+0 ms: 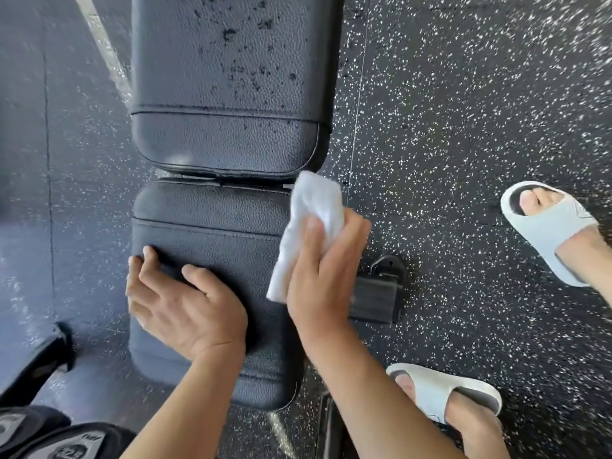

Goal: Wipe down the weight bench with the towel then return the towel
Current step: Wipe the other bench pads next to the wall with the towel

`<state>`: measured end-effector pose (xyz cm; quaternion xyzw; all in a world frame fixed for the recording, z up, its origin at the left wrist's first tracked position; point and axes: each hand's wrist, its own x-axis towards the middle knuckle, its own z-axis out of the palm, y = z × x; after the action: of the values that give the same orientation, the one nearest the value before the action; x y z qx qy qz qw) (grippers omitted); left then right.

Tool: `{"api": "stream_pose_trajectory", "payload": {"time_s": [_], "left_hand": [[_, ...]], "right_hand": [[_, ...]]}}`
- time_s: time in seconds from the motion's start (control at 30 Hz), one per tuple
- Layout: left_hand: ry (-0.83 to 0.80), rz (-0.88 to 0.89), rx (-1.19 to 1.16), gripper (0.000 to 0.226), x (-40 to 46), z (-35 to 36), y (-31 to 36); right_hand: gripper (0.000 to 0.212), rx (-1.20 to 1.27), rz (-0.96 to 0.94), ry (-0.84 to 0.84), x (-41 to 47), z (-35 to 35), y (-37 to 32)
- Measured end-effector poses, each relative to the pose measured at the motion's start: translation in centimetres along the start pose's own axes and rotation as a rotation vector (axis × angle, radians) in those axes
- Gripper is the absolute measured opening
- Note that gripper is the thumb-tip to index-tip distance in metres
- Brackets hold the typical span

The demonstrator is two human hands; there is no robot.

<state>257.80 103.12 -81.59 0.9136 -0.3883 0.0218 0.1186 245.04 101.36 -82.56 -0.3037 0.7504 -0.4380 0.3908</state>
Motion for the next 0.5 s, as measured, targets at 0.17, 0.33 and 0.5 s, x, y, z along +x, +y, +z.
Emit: {"api": "stream_pose_trajectory", "payload": {"time_s": [0.17,0.33,0.5], "left_hand": [[-0.007,-0.001,-0.011,0.059,-0.1,-0.1,0.2],[-0.006,-0.008,-0.014,0.059,0.0,-0.3,0.4],[0.005,-0.009,-0.01,0.059,0.0,-0.1,0.3]], "right_hand": [[0.017,-0.03,-0.051,-0.093,-2.4,-1.6,0.8],[0.016,-0.02,0.018,-0.277,-9.4,-5.1,3.5],[0.022,-0.115,-0.181,-0.262,-4.3,-3.7,2.1]]}}
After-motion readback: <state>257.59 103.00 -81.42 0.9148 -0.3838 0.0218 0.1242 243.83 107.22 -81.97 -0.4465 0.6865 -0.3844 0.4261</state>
